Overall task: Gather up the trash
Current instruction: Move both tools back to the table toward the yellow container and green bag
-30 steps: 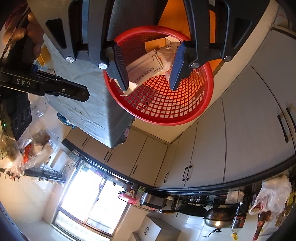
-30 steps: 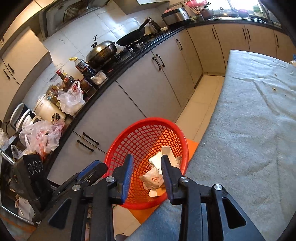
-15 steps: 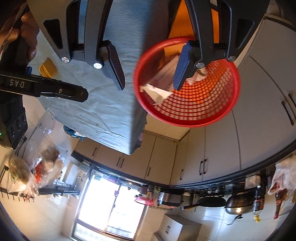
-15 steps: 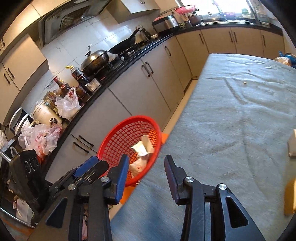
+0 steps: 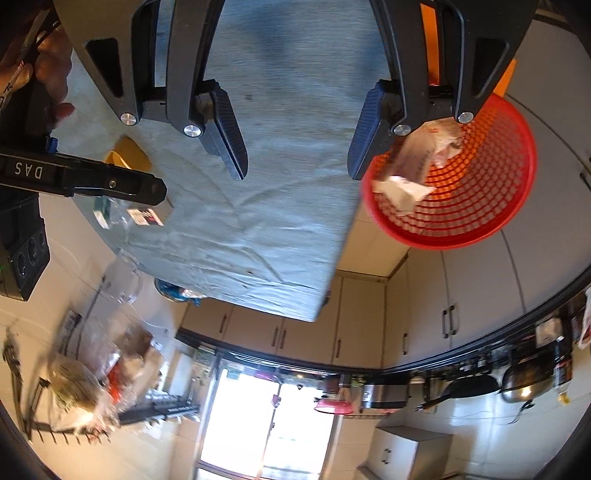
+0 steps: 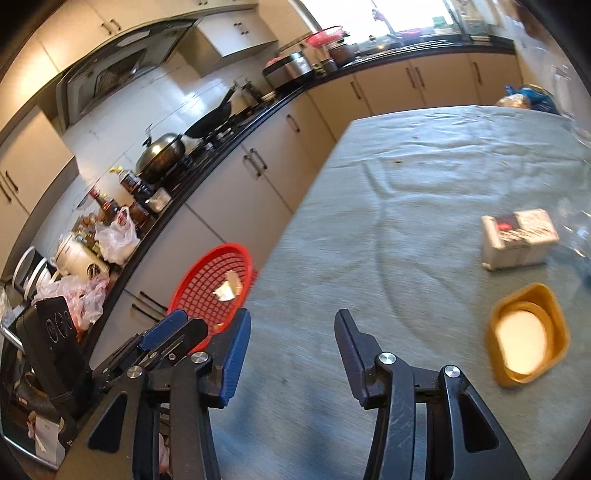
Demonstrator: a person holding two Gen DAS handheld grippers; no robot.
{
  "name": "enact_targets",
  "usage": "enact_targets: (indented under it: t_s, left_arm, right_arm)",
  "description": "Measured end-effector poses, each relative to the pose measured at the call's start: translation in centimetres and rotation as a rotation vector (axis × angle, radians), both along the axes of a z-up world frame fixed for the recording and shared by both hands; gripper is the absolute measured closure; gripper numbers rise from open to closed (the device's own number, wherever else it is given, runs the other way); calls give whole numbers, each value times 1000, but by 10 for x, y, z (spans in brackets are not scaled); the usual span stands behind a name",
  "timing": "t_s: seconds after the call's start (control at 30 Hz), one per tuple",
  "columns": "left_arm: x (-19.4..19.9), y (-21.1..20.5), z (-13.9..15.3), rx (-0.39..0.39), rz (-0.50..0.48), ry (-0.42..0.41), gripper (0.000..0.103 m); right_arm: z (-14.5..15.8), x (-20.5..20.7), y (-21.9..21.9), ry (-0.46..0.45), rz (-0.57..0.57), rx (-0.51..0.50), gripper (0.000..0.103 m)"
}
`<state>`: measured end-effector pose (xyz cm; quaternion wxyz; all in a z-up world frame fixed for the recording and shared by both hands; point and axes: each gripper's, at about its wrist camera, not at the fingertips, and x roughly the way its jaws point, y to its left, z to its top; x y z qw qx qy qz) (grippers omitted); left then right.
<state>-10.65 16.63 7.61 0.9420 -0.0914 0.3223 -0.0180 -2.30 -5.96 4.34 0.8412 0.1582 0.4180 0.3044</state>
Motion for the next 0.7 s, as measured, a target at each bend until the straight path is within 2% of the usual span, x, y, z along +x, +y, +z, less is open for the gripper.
enact_targets:
  t_s: [0.27,0.5,0.7]
  left_arm:
    - [15,-57,-3,59,-89,28,46]
    - [24,-91,-9,95,-141,56,46]
    - [34,-123,-14,127,-190,82,46]
  right_arm:
    - [-8,-7,-64,5,-102,28,51]
    - [-15,-17,-111,0,-183,45,50]
    - [-22,-19,-149,3,-266,24,50]
